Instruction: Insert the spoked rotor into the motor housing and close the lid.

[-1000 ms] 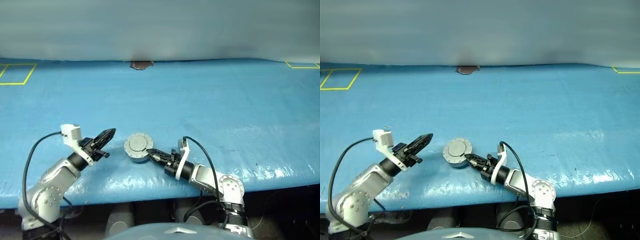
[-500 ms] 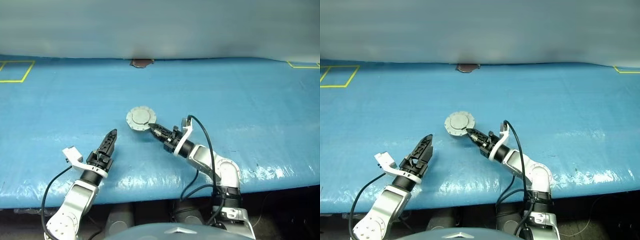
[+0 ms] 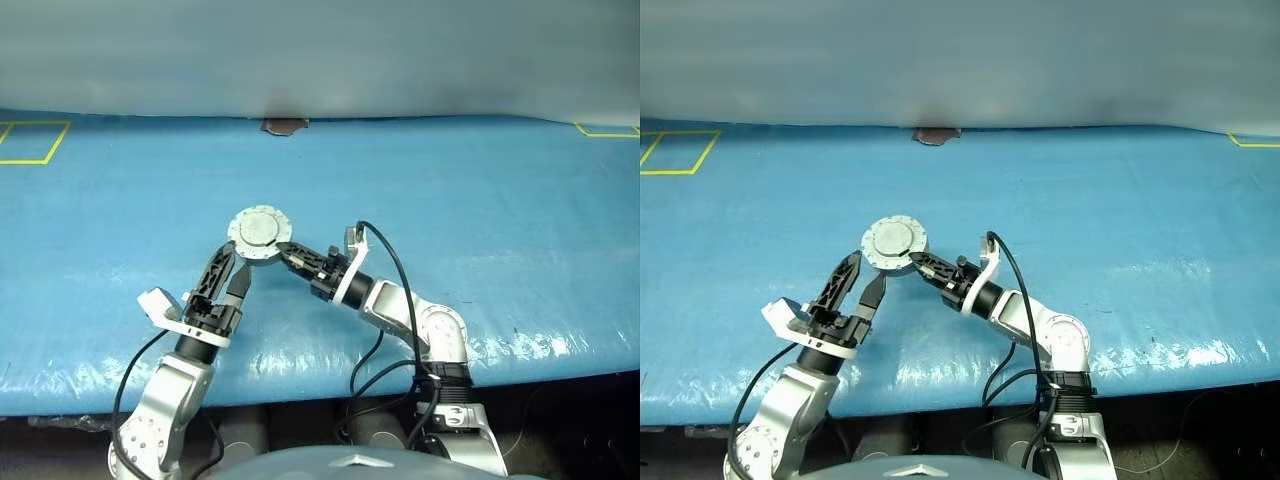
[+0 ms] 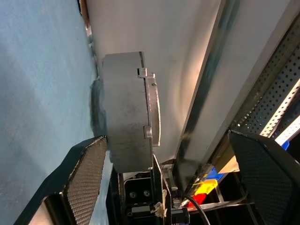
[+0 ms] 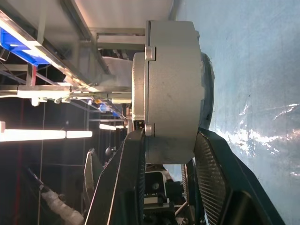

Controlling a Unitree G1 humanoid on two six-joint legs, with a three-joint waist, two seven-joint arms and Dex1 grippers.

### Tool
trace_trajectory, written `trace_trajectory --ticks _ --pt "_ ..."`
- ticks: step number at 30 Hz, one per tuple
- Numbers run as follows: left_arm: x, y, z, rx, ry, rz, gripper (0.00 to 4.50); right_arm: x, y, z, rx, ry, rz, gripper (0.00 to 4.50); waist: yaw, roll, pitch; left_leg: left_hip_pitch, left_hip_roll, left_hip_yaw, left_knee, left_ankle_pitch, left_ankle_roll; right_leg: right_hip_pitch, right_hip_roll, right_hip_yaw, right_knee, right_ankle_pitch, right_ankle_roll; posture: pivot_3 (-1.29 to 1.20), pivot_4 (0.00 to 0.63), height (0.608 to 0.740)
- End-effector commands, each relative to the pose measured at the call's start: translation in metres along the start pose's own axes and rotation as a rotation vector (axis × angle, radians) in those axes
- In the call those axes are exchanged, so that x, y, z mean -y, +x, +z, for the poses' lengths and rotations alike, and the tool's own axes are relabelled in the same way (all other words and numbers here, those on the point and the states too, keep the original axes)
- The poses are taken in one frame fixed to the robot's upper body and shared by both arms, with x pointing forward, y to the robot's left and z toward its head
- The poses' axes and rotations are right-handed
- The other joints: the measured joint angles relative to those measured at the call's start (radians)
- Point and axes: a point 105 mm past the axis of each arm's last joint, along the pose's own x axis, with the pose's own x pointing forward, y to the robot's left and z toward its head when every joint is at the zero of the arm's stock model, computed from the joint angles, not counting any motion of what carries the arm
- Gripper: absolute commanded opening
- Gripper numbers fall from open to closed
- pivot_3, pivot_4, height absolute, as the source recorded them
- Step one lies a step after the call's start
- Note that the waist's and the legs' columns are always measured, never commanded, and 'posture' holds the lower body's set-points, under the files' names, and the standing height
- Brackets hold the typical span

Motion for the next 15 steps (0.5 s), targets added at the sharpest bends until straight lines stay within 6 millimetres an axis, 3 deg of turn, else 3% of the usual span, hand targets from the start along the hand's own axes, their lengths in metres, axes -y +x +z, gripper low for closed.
trace_trajectory --ticks 1,9,15 --pt "0.004 0.003 0.000 -0.005 -0.006 -0.032 4.50 -0.033 0.003 -0.012 -0.042 -0.030 0.145 1.18 0.001 0.000 0.000 0.000 0.000 0.000 0.000 0.000 0.000 0.000 0.000 0.000 0.000 0.000 0.000 0.00 0.150 0.740" --pt "0.006 0.014 -0.007 -0.035 -0.010 -0.050 4.50 -0.032 0.002 -0.032 -0.103 -0.015 0.138 1.18 0.000 0.000 0.000 0.000 0.000 0.000 0.000 0.000 0.000 0.000 0.000 0.000 0.000 0.000 0.000 0.00 0.150 0.740" --pt "0.002 0.013 -0.008 -0.042 -0.013 -0.021 4.50 -0.034 0.001 -0.032 -0.093 -0.017 0.139 1.18 0.000 0.000 0.000 0.000 0.000 0.000 0.000 0.000 0.000 0.000 0.000 0.000 0.000 0.000 0.000 0.00 0.150 0.740"
